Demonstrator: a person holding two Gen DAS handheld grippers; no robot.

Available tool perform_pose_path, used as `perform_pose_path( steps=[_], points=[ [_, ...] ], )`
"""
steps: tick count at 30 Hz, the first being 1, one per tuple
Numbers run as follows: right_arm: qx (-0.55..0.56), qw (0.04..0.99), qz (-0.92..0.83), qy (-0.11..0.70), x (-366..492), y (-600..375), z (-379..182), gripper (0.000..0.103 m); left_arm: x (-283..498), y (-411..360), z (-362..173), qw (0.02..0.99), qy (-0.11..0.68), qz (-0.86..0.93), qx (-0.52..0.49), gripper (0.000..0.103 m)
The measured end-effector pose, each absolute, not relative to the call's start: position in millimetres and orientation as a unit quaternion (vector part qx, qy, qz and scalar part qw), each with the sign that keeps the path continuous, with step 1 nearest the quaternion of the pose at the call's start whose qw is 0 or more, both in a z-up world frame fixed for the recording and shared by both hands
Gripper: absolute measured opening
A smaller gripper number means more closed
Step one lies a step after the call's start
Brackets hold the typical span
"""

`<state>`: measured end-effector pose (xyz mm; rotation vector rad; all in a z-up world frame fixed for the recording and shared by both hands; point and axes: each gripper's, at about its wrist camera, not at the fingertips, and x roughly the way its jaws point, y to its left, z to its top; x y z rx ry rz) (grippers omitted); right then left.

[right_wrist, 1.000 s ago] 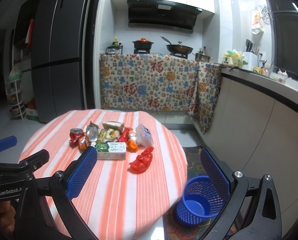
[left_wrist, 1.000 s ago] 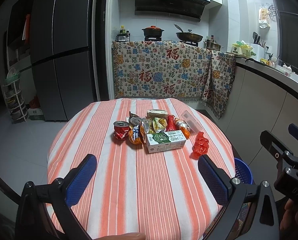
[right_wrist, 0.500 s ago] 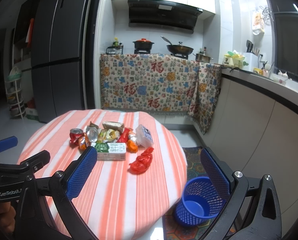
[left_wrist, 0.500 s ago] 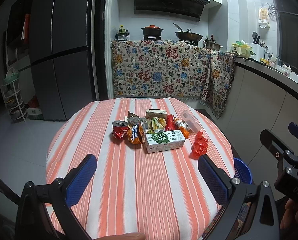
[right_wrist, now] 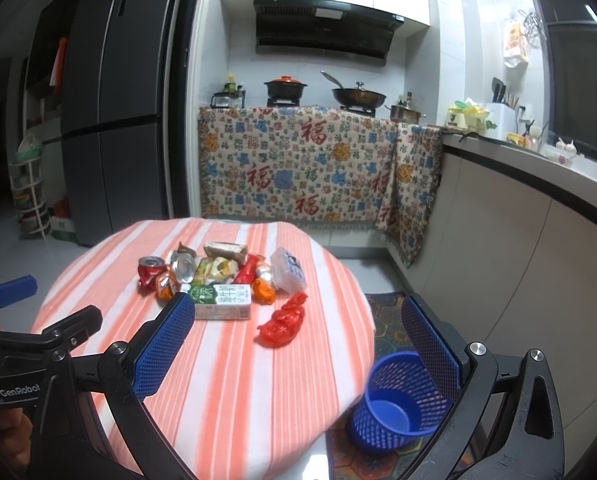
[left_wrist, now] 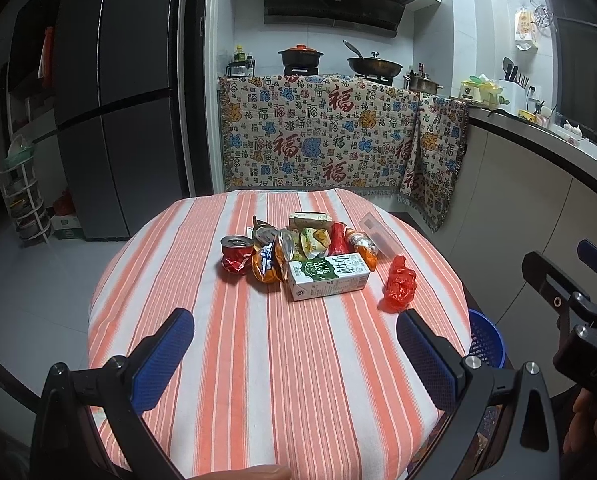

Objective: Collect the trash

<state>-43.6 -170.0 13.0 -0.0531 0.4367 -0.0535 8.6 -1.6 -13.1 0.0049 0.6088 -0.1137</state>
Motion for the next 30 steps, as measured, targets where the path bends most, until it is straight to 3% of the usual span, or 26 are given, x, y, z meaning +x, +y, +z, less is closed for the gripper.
perform_pose_path(
  steps=[13,30],
  points=[
    [-0.022,0.971,-0.035,0.234,-31,-178,-4,0.103,23,-3,-28,0.95,0.3,-0.078,0.019,0.103],
    [-0.013,0.961,-0.025,0.274,4,-183,-51,0.103,71,-3,-91,0.926,0.369,-0.078,0.032,0.103]
  ],
)
